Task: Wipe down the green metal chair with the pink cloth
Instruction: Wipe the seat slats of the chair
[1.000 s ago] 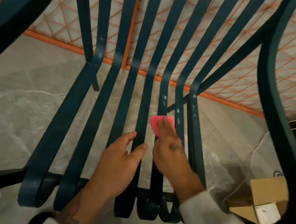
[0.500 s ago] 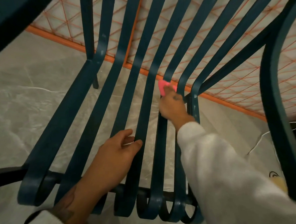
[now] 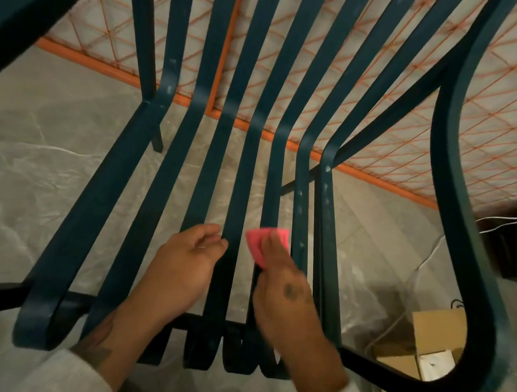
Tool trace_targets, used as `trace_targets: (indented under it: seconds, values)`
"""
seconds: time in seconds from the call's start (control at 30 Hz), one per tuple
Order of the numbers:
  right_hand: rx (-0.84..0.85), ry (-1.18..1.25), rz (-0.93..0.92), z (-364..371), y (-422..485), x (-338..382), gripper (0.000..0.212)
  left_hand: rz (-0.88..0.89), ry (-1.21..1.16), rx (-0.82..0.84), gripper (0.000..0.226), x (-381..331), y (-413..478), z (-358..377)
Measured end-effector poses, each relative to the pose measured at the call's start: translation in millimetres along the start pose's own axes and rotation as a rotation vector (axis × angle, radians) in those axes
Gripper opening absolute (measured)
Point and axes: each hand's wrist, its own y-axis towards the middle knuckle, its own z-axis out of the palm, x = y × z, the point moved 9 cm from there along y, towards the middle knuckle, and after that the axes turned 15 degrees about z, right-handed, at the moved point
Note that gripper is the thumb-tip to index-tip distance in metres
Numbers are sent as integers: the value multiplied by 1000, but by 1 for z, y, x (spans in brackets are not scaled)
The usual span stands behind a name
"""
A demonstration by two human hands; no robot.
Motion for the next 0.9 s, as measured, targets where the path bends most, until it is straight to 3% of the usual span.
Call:
trace_targets:
  seconds: [0.1,0.23,0.37,0.5,0.6,0.73,0.8,0.9]
  values:
    - [65,46,242,-17,74,14,50,12,-5,6,32,0,1,-3]
    - [41,-149,209,-34,160,51,45,40,82,64,34,1,2,-4]
    - [12,-140,209,-38,196,60,43,63,127,61,37,0,6,-8]
    - [-16,-73,198,-31,163,41,53,117,172,85,40,-7,5,-6]
    - [23,-23,206,-10,90,12,45,158,186,89,38,-10,3,-4]
    - [57,76,-8,-2,-13,-11,49,204,226,53,42,-19,-1,1]
    - [101,11,-22,-11,-34,-28,36,250,287,20,42,-26,-6,6]
    - [-9,-96,-14,-51,-45,-46,16,353,299,11,41,-41,-11,20]
